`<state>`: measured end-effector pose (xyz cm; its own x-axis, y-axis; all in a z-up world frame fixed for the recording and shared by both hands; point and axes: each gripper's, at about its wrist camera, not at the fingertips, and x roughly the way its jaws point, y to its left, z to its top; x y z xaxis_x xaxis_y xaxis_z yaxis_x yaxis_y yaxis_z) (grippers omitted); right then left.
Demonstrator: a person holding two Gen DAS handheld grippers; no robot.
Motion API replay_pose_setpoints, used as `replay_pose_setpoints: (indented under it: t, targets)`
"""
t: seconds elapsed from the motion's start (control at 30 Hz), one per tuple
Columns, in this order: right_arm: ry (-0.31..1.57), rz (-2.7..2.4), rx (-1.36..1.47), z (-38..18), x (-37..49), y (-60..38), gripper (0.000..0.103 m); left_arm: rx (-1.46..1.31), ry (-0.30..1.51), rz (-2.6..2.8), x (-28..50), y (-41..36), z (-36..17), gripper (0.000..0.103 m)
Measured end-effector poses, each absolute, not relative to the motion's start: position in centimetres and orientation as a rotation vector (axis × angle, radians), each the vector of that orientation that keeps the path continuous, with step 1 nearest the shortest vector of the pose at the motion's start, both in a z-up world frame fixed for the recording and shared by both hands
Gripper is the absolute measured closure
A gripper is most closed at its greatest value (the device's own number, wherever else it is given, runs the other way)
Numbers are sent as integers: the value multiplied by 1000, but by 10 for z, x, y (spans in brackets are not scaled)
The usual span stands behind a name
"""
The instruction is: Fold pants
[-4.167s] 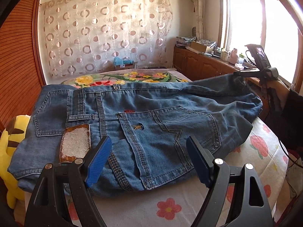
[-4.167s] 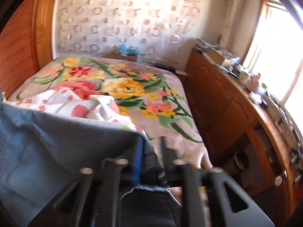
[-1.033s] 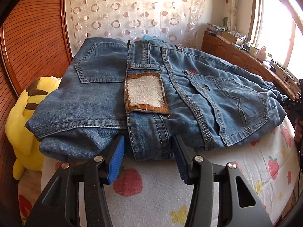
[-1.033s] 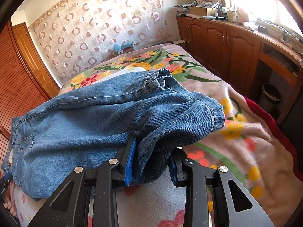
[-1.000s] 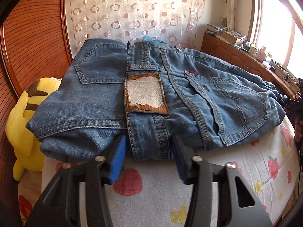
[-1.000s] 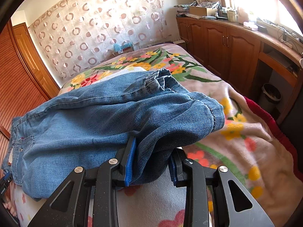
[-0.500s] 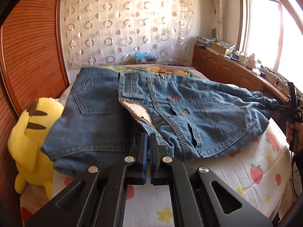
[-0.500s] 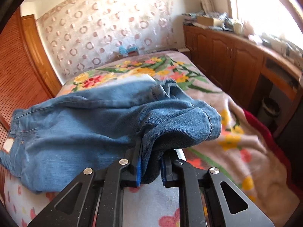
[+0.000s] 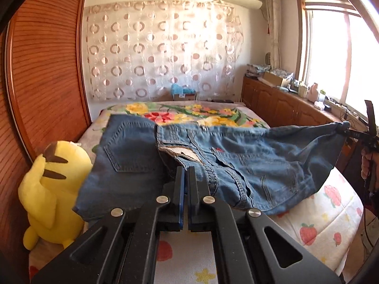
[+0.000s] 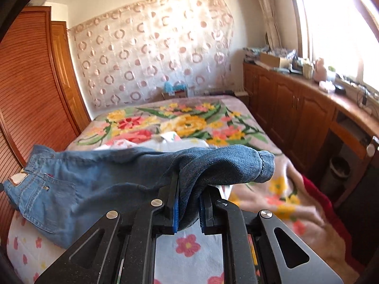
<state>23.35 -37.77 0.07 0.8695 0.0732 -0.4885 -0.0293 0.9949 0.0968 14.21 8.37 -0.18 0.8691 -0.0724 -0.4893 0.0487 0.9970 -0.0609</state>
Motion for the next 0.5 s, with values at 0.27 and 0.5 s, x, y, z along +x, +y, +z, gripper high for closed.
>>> replay_pose_setpoints:
  t: [0.27,0.5]
  targets:
    - [464,81,49,16,202,-377,91,-59,444,-53,119,95,36,101]
    - [464,151,64,1,156,-396,91,-64,416,-49,73,108,44,101]
